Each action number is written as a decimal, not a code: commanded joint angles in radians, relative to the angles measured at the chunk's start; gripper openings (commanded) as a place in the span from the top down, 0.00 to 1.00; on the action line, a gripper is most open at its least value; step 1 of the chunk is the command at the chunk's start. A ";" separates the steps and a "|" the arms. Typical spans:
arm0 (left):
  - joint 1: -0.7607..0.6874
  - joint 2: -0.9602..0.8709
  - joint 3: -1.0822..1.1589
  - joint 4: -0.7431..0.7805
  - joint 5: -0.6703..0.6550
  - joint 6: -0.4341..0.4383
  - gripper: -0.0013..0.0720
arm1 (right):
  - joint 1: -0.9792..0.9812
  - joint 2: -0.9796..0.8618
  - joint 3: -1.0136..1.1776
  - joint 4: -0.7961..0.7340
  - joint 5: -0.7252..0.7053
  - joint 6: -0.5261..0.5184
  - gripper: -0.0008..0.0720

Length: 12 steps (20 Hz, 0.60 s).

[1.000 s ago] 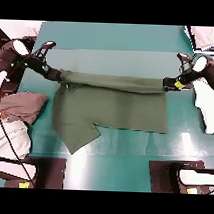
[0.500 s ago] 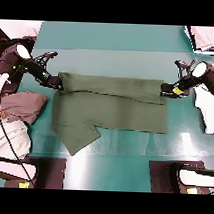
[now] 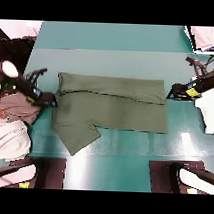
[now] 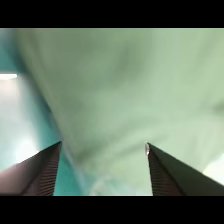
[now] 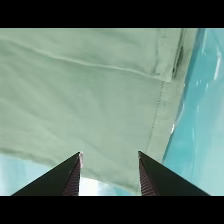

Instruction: Fold the shirts.

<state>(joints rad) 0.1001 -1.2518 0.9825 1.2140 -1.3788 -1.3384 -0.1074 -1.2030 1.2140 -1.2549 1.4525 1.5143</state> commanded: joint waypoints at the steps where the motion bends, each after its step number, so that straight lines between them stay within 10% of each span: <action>1: 0.008 0.209 -0.319 -0.068 0.061 -0.042 0.16 | -0.009 0.077 0.000 0.033 -0.010 -0.016 0.43; 12: 0.008 0.286 -0.509 -0.153 0.185 -0.076 0.16 | -0.009 0.091 0.000 0.033 -0.008 -0.016 0.43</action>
<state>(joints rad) 0.1081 -0.9703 0.5014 1.0748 -1.2400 -1.4105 -0.1158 -1.1149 1.2140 -1.2228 1.4441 1.4982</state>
